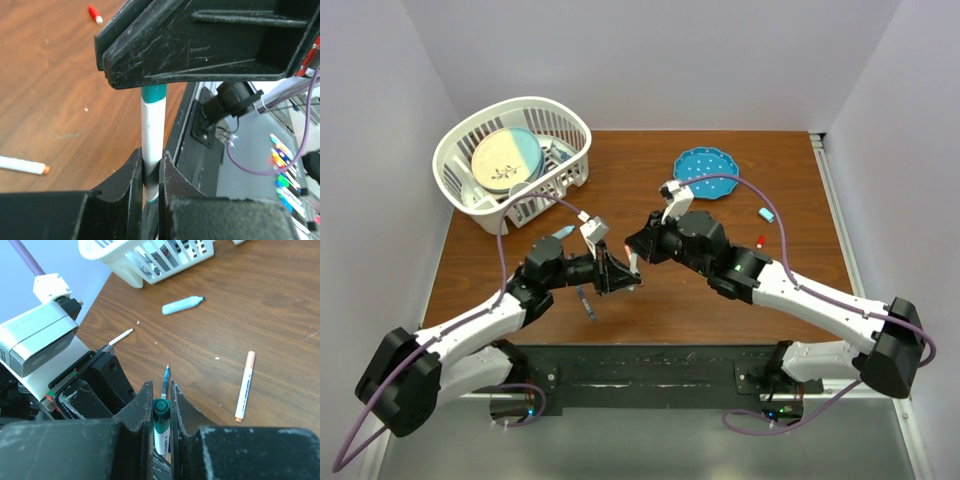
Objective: Insert the pens into the pen caps
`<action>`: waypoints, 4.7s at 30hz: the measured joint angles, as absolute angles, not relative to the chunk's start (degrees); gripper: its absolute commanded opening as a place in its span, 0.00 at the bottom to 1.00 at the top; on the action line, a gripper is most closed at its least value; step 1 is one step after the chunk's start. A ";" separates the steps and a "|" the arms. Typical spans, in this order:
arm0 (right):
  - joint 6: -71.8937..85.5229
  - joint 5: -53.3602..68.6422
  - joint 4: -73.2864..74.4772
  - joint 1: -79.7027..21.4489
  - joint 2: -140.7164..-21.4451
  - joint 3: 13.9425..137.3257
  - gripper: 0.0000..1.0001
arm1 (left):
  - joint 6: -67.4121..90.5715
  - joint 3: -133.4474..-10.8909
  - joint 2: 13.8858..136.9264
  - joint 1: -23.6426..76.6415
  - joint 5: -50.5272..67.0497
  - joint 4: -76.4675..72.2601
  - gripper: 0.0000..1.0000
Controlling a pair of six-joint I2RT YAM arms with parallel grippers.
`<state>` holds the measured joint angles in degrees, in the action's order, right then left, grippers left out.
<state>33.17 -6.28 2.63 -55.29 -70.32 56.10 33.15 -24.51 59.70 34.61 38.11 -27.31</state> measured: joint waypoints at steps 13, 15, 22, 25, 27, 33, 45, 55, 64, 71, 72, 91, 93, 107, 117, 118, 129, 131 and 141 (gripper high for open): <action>35.66 -1.96 -9.17 -54.70 -67.90 46.76 0.00 | 36.32 -24.51 65.39 30.22 51.13 -32.03 0.00; 36.23 -2.07 -10.37 -54.74 -68.66 45.78 0.00 | 36.27 -24.51 66.46 30.20 51.35 -31.22 0.00; 37.74 -5.43 -10.07 -57.01 -69.60 44.29 0.00 | 33.30 -25.30 67.55 30.17 52.62 -24.40 0.00; 37.06 -4.60 -10.50 -57.12 -69.41 43.92 0.00 | 33.30 -25.63 68.47 30.11 54.11 -24.56 0.00; 36.77 -3.20 -11.57 -57.14 -69.21 43.33 0.00 | 33.34 -25.65 68.66 30.02 55.61 -24.84 0.00; 36.25 0.21 -15.62 -57.21 -69.23 41.91 0.00 | 33.41 -25.87 68.86 29.26 59.53 -25.19 0.00; 29.36 0.67 -6.31 -58.33 -66.48 47.99 0.00 | 27.70 -29.93 65.67 28.36 62.46 -19.03 0.00; 25.78 -0.36 1.45 -59.02 -68.10 53.49 0.00 | 23.88 -31.40 65.60 27.99 62.63 -15.05 0.00; 29.43 -5.10 17.17 -56.05 -68.69 64.18 0.00 | 24.73 -33.28 58.76 24.34 54.85 -13.63 0.67; 25.89 -2.09 25.28 -44.86 -75.88 73.95 0.00 | 23.77 -33.65 50.19 23.05 48.80 -8.29 0.85; 25.04 -1.61 26.00 -43.33 -77.69 74.67 0.00 | 23.42 -33.65 49.65 23.05 47.88 -7.07 0.87; 19.66 2.44 34.63 -38.79 -117.45 90.63 0.12 | 30.04 -33.63 45.32 23.00 15.99 11.03 0.90; 19.51 2.09 35.35 -38.74 -119.35 92.51 0.16 | 30.41 -33.58 44.82 23.00 15.46 11.53 0.90; 17.56 -5.04 40.16 -36.62 -123.35 99.72 0.51 | 27.81 -33.67 43.42 23.00 15.07 16.43 0.90; 16.01 -13.47 41.04 -19.77 -104.60 88.49 0.51 | 27.40 -33.67 37.56 23.03 14.46 17.39 0.90; 16.10 -14.26 41.32 -17.87 -103.22 87.31 0.50 | 27.38 -33.67 37.28 23.03 14.46 17.37 0.90; 17.10 -13.78 45.12 -10.13 -92.66 67.37 0.48 | 27.53 -33.67 36.77 23.09 12.80 17.58 0.87; 17.02 -11.90 45.74 -10.24 -90.91 65.63 0.47 | 28.75 -33.67 36.88 23.31 10.22 17.87 0.82; 16.84 -7.97 45.39 -10.24 -80.09 62.72 0.46 | 46.76 -32.77 51.20 23.38 -7.81 27.77 0.56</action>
